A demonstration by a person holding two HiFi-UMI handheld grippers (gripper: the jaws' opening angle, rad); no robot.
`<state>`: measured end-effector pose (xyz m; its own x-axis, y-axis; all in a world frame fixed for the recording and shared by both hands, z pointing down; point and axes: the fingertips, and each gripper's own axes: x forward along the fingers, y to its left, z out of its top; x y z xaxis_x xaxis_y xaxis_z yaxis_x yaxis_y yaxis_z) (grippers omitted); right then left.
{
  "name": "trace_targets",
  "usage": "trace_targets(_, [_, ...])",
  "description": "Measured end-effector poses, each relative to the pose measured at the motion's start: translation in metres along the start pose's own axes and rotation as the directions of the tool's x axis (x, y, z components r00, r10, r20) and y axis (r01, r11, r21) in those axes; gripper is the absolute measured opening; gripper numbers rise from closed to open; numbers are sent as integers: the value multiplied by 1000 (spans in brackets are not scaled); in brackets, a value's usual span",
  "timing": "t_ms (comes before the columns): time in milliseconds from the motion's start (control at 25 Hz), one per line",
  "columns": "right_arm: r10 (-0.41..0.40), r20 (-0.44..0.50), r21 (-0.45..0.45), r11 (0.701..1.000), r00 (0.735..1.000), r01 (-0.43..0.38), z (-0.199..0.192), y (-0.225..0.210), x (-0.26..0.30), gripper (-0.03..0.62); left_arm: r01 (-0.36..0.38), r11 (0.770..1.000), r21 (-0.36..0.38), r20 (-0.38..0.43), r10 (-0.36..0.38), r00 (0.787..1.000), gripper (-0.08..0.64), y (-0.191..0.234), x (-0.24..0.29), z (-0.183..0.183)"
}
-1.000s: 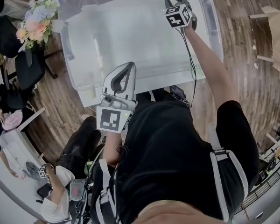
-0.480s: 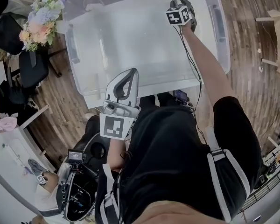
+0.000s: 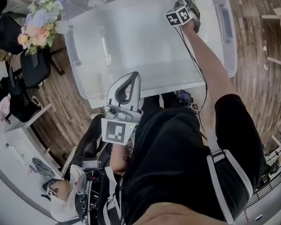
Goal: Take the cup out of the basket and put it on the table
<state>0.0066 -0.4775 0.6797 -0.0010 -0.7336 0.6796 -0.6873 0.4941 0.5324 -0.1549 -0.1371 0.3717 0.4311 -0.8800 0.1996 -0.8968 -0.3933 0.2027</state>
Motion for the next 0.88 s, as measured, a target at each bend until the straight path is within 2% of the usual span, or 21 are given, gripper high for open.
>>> trace_targets(200, [-36, -6, -86, 996, 999, 36, 0, -1, 11, 164, 3, 1000, 5, -14, -3, 1000, 17, 1, 3, -3])
trace_targets(440, [-95, -47, -112, 990, 994, 90, -4, -13, 12, 161, -6, 1000, 0, -16, 6, 1000, 17, 2, 3, -5])
trace_targets(600, [-120, -59, -121, 986, 991, 113, -5, -13, 8, 87, -4, 1000, -1, -11, 4, 1000, 17, 2, 4, -4])
trace_targets(880, [-181, -74, -145, 975, 981, 169, -5, -28, 0, 38, 5, 1000, 1, -6, -5, 1000, 17, 0, 6, -3])
